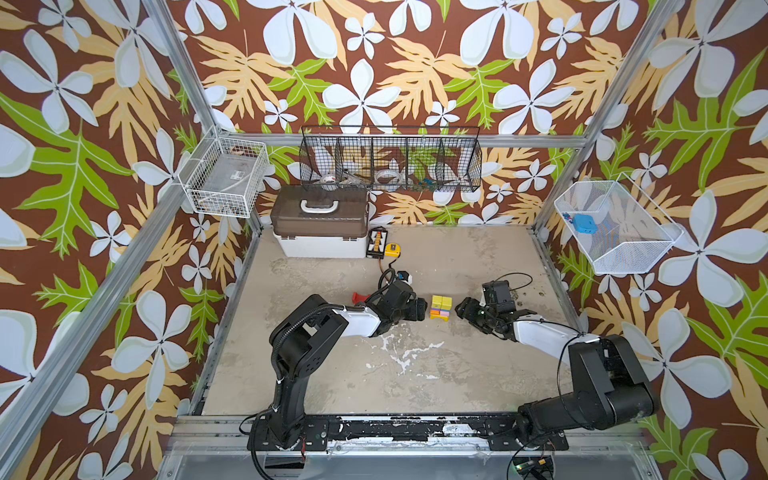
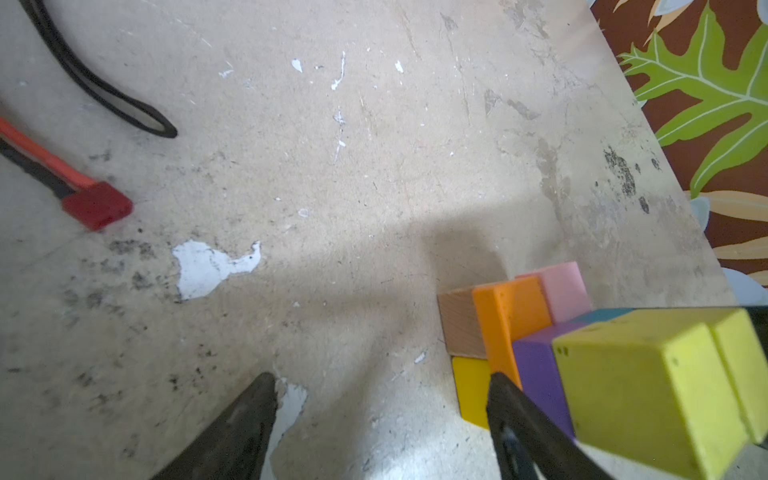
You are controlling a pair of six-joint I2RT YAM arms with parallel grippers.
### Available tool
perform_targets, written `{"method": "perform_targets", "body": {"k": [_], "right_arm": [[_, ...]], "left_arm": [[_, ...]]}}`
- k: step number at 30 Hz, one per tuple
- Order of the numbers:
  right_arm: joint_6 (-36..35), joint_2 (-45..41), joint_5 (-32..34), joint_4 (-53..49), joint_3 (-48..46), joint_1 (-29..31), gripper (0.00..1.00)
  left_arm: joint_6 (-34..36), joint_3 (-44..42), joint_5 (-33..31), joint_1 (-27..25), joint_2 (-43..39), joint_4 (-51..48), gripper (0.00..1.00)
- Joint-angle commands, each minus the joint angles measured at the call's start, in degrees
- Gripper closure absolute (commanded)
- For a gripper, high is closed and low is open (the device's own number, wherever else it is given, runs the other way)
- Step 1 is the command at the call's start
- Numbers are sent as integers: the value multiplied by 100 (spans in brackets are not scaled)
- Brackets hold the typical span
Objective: Build the wood block tower
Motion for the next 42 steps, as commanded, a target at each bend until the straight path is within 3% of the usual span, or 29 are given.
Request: {"method": "perform_targets", "body": {"k": [1,42], "right_arm": [[53,7,-59,106,-5,-2,31],[52,243,-393,379,-10,-1,31]], "left_arm": [[-114,85,290,9,42,163,19],[-130,208,343,21,186,124,19]]}}
